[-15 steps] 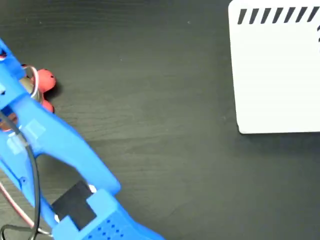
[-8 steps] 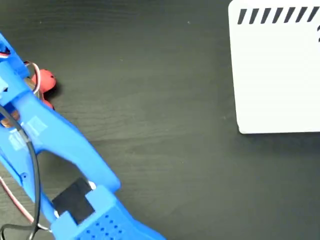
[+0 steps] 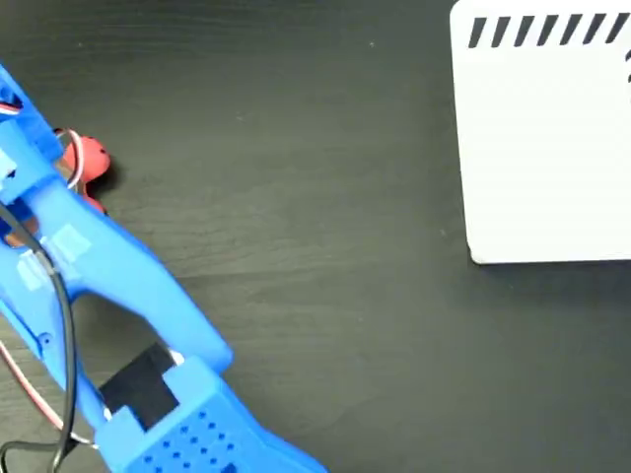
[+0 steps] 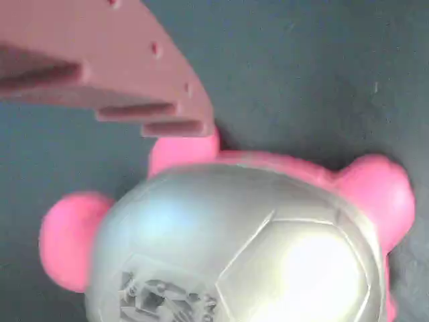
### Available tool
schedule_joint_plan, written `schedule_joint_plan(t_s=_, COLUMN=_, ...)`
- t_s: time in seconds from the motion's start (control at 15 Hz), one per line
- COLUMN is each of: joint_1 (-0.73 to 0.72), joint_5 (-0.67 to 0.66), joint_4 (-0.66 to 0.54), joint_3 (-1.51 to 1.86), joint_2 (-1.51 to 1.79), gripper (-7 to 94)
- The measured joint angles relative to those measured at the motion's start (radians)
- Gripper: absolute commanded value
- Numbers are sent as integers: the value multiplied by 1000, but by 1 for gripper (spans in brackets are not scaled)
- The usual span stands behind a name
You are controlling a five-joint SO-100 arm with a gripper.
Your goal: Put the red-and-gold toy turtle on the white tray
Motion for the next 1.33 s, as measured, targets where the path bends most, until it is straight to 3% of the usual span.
schedule_joint_plan(t_s=0.67, joint_1=21, joint_5=-18, joint_4=-25, joint_3=2, joint_2=-103, gripper=60)
schedule_joint_plan(t_s=0.87, joint_1=18, joint_5=-18, joint_4=-28, joint_3=0, joint_2=-126, gripper=53)
schedule_joint_plan(t_s=1.07, joint_1=18, joint_5=-34, joint_4=-37, joint_3=-18, joint_2=-146, gripper=35)
schedule_joint_plan(t_s=1.27, joint_1=18, joint_5=-35, joint_4=-48, joint_3=-31, joint_2=-150, gripper=6)
schedule_joint_plan(t_s=1.33, joint_1=18, joint_5=-35, joint_4=-55, joint_3=-31, joint_2=-150, gripper=0)
